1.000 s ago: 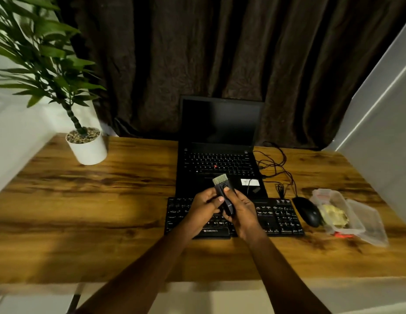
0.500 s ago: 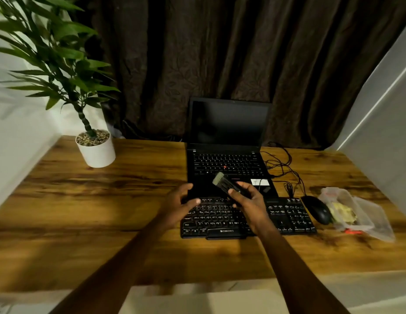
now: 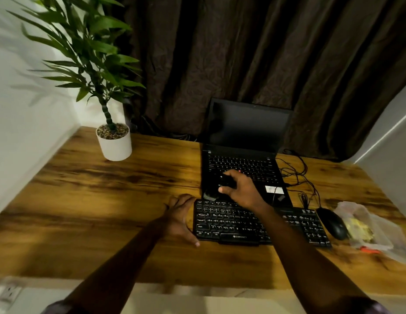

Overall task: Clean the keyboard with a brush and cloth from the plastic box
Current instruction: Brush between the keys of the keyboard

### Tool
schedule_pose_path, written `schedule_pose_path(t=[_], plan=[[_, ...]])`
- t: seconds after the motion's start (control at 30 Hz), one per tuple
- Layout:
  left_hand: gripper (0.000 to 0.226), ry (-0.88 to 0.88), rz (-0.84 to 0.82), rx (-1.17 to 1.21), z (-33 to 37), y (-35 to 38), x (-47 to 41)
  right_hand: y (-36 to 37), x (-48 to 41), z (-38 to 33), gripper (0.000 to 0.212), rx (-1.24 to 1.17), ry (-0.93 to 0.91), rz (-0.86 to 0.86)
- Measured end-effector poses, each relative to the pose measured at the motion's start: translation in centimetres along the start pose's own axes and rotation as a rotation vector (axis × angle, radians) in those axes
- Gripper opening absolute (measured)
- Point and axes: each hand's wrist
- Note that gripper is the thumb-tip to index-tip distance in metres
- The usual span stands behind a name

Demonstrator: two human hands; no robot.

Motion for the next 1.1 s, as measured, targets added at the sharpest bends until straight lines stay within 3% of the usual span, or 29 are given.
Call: schedule_pose_path(t=[0.37, 0.77, 0.93, 1.1], plan=[[0.156, 0.010, 0.073, -0.065, -0.4, 0.6, 0.0, 0.7, -0.8, -0.3, 0.037, 0.125, -0.002, -0.142], [0.147, -0.040, 0.063, -0.177, -0.1, 0.6, -0.1, 3.8, -1.1, -1.3, 0.039, 0.114, -0.045, -0.102], [0.148, -0.032, 0.065, -0.156, -0.1, 0.5, -0.1, 2.0, -1.0, 0.1, 0.048, 0.234, 0.040, -0.087], [0.148, -0.039, 0.057, -0.171, -0.2, 0.6, -0.2, 2.2, -0.9, 0.3, 0.045, 0.281, 0.005, -0.078]])
Point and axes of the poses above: each hand's wrist, its own x-axis away from the middle knuckle, its own y-axis out of the palm, z = x × y
